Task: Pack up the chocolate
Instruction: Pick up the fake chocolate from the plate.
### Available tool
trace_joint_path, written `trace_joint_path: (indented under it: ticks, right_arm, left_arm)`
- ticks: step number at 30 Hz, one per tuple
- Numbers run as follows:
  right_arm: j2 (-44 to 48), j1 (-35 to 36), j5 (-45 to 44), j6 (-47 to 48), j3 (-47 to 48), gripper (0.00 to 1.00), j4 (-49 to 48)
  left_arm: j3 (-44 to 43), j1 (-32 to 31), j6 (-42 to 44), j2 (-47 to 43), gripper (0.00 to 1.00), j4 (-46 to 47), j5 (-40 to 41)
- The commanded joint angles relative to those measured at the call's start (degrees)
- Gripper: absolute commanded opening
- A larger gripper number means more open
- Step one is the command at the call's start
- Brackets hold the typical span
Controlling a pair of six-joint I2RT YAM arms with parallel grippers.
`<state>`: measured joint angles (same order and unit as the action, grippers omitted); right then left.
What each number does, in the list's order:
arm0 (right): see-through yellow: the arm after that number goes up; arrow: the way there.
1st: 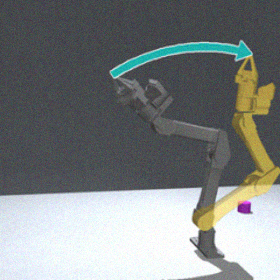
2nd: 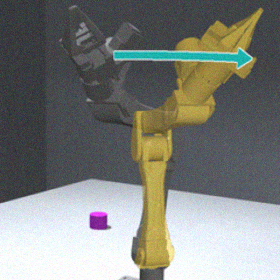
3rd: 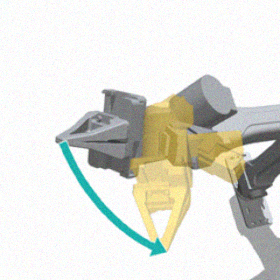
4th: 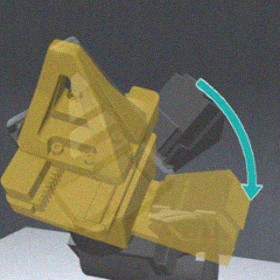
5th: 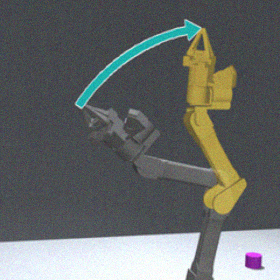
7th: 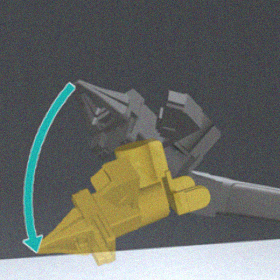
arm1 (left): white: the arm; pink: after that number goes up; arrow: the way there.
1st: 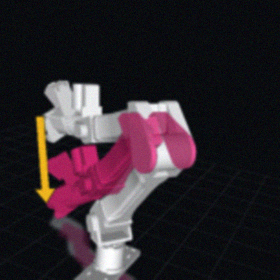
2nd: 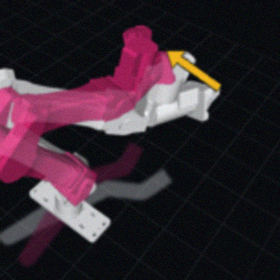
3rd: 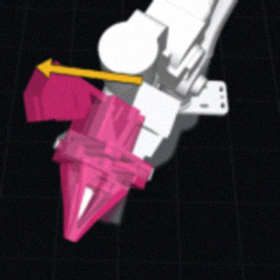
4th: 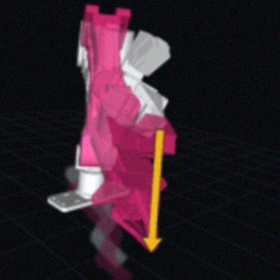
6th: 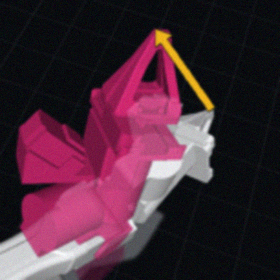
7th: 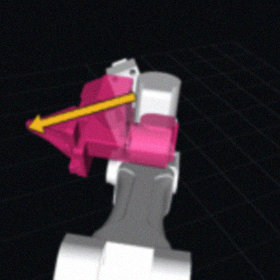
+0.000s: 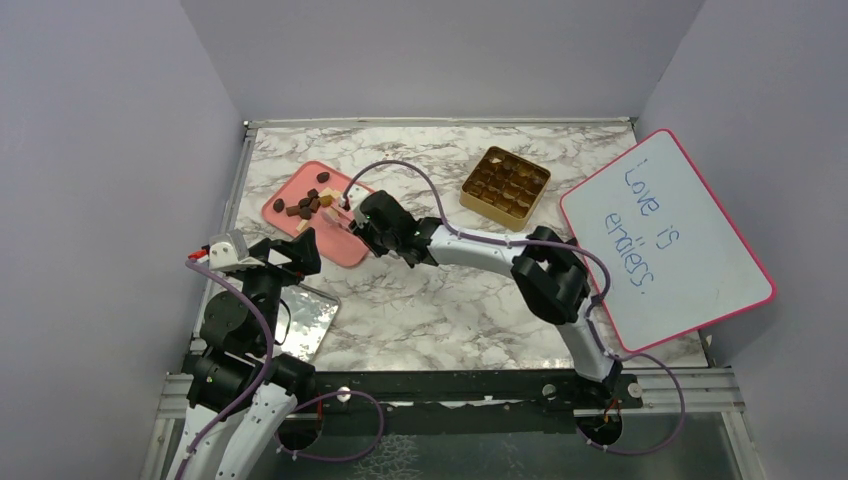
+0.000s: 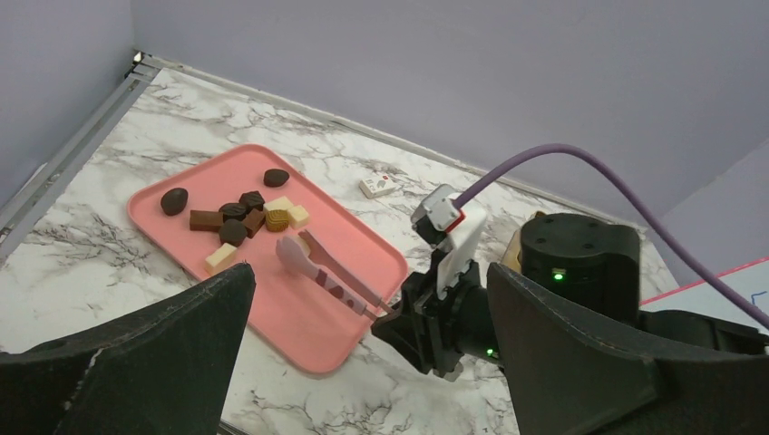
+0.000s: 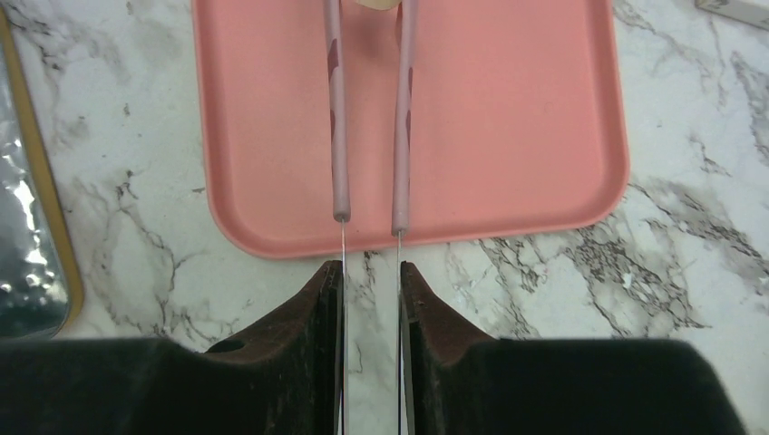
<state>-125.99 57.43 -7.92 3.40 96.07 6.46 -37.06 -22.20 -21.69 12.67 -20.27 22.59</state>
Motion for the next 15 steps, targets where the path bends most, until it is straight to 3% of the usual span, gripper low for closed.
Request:
trace_joint_path:
  ticks: [1,15]
  right_arm:
    - [8.31,0.32,0.50,-2.25,-3.79,0.25,-1.02]
    - [24.88,-2.06,-4.89,-5.86,-17.48,0.25,3.99]
  left_arm:
    - [0.06,0.22,0.73,0.30,0.99,0.50,0.80]
    - [0.06,0.22,-1.48,3.47,0.99,0.32,-7.57]
